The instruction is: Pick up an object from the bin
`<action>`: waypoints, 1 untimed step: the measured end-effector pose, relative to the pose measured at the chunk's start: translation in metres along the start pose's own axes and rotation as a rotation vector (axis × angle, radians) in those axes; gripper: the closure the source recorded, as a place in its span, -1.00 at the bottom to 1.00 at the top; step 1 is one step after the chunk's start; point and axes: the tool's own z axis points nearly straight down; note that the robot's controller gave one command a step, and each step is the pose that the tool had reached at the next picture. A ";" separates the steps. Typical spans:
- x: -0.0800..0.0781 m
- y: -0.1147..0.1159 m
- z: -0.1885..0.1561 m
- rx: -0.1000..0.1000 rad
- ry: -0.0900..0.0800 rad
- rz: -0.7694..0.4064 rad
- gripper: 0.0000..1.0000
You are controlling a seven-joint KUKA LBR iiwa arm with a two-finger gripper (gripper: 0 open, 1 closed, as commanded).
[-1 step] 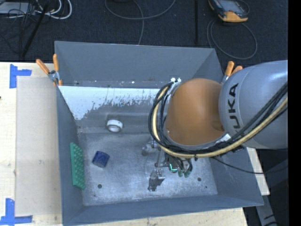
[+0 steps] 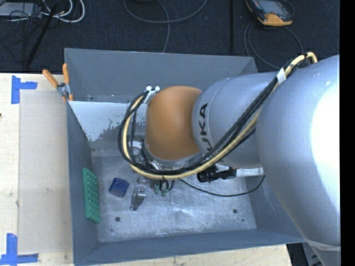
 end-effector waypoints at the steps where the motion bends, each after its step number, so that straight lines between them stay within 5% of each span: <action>1: -0.022 0.027 0.060 0.001 -0.004 -0.051 -1.00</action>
Offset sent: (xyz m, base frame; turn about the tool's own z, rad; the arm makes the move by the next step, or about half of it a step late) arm 0.0258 0.0221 -0.0566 -0.0509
